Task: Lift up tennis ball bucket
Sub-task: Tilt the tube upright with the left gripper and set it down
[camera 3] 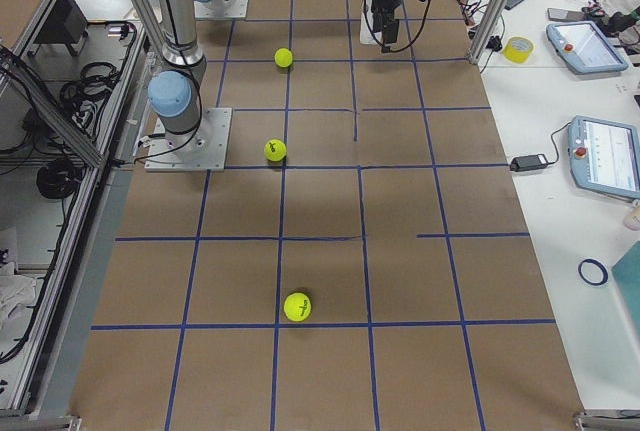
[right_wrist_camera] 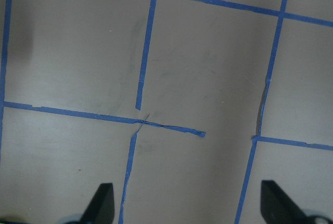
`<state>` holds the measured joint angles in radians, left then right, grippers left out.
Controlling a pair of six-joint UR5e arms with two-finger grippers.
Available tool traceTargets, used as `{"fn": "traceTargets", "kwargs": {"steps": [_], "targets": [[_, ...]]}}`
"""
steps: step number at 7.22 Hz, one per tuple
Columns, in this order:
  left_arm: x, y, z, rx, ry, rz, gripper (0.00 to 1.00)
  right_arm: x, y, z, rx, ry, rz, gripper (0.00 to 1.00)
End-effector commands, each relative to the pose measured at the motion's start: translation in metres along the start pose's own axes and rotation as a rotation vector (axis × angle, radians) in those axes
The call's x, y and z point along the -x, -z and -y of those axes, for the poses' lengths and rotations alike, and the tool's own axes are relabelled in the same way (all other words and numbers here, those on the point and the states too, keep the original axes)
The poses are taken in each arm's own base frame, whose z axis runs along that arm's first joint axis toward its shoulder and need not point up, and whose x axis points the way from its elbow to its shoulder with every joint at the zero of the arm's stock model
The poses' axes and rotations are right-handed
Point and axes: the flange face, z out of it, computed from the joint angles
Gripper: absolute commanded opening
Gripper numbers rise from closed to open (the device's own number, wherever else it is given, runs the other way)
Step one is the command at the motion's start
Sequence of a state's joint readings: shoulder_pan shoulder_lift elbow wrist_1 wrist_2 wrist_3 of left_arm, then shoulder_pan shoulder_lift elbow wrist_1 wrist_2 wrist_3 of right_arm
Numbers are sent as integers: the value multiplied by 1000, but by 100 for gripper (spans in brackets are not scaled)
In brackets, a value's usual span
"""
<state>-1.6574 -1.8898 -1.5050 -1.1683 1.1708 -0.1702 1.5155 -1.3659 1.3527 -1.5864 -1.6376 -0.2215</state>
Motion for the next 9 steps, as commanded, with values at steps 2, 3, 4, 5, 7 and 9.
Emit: {"fn": "traceTargets", "kwargs": {"steps": [2, 3, 4, 5, 7, 9], "targets": [[-42, -18, 1, -54, -325, 340, 0, 5, 9, -4, -19, 5, 19, 100], [-56, -29, 5, -43, -356, 363, 0, 5, 11, -6, -22, 3, 17, 100], [-58, -54, 2, 9, -365, 368, 0, 4, 12, -6, -24, 4, 14, 100], [-59, -67, 1, 24, -373, 394, 0, 4, 11, -6, -23, 3, 16, 100], [-70, -83, -6, 39, -390, 425, 0, 4, 9, -5, -19, 3, 17, 100], [-69, -86, -5, 42, -371, 425, 78, 4, 9, -5, -20, 5, 17, 100]]}}
